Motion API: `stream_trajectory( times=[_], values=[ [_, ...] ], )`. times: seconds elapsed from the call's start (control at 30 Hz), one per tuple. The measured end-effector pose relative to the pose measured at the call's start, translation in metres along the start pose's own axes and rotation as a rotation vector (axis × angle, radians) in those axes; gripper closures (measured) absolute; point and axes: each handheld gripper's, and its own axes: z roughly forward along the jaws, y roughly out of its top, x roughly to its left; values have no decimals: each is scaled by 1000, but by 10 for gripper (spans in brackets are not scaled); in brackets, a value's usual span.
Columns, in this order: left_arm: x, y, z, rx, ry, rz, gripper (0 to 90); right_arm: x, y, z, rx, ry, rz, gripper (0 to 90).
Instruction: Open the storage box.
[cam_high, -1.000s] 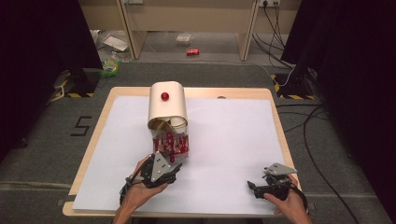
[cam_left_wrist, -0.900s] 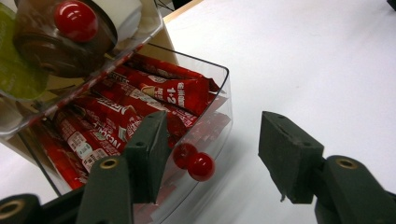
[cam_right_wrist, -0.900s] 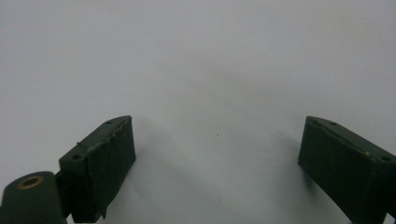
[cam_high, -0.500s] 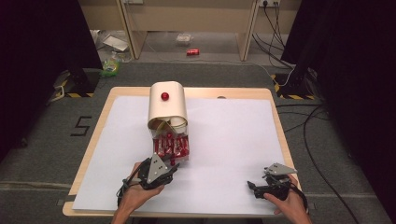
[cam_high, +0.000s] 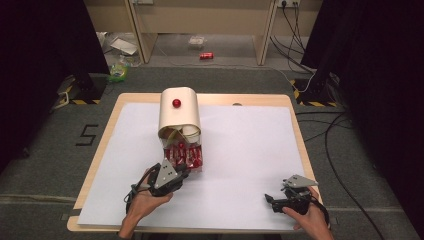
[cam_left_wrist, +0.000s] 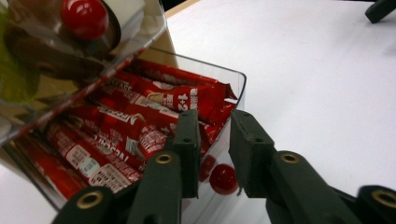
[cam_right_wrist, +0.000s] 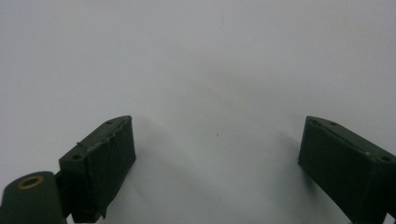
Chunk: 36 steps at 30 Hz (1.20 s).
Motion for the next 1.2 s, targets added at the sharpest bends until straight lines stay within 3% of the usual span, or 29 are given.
stream_trajectory(
  times=[0.3,0.57,0.93,1.2],
  values=[
    [-14,-14,-3,25,-87,-1,742,0,0,0,0,0,0,112],
    [-25,-15,-5,26,-34,-28,675,0,0,0,0,0,0,112],
    [-27,-14,-12,38,-66,-46,675,0,0,0,0,0,0,112],
    [-30,-14,-17,36,-55,-56,675,0,0,0,0,0,0,112]
  ],
)
